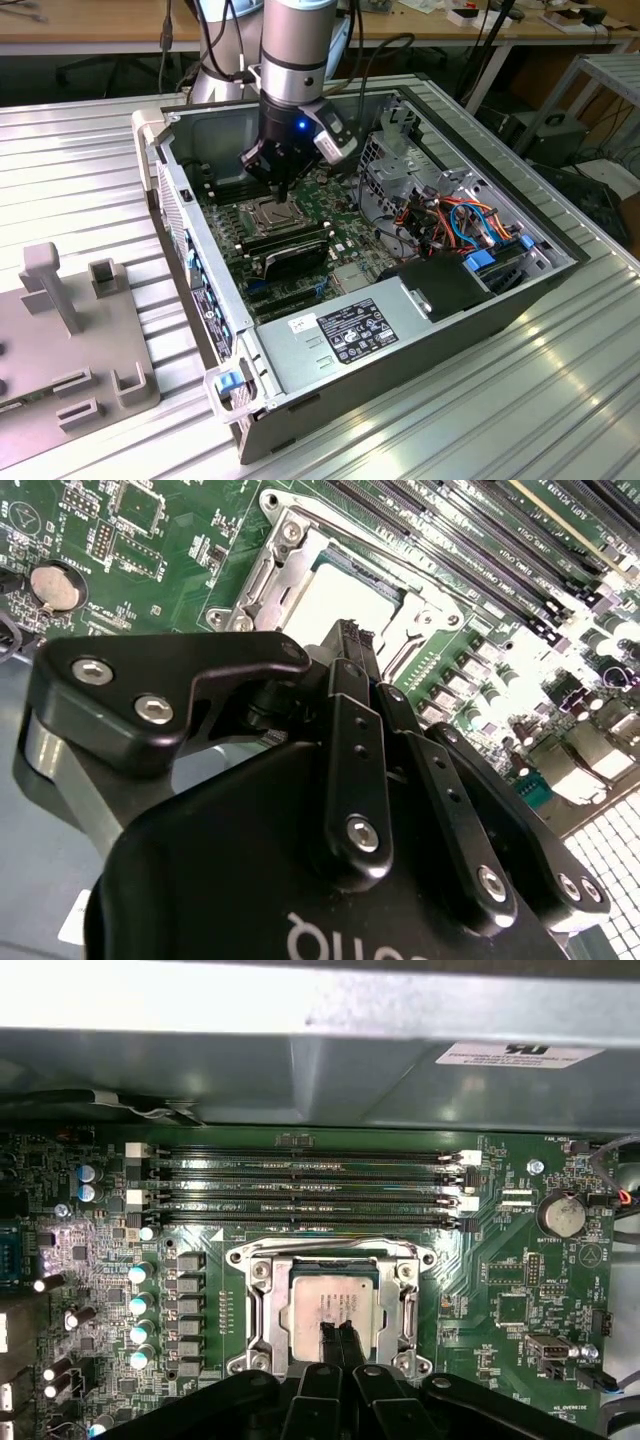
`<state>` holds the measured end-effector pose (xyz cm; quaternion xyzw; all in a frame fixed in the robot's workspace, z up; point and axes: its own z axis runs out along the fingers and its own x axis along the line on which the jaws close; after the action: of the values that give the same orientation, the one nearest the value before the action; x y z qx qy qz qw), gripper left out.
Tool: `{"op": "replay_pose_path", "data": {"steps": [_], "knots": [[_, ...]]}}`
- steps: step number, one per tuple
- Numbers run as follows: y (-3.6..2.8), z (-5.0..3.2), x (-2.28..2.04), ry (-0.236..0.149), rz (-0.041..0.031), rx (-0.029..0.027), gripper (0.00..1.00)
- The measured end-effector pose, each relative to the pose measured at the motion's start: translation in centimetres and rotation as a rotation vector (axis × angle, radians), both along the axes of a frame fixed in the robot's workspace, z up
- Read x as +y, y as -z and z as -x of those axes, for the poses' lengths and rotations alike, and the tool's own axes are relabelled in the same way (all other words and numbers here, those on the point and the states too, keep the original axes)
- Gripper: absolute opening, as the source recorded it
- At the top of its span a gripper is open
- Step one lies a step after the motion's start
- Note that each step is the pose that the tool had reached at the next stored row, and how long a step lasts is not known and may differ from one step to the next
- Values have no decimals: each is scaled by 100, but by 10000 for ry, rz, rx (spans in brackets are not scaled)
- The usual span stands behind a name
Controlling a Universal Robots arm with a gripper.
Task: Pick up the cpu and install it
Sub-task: 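Install the second cpu locking lever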
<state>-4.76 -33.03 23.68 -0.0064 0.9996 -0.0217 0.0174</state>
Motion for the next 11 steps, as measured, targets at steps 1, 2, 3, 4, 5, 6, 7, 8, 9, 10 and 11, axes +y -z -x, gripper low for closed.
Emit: {"op": "replay_pose_path", "data": {"steps": [1,2,3,4,5,6,7,8,9,10,11], "knots": [[-10,0,0,1,0,0,11],[-21,0,0,1,0,0,11],[-32,0,0,1,0,0,11],[-46,0,0,0,0,0,11],[-55,0,0,1,0,0,11],[-67,0,0,-1,-1,0,11],[-77,0,0,-1,0,0,11],[-88,0,0,0,0,1,11],[-96,0,0,1,0,0,11],[-101,0,0,1,0,0,11],[-101,0,0,0,-2,-1,11]]}}
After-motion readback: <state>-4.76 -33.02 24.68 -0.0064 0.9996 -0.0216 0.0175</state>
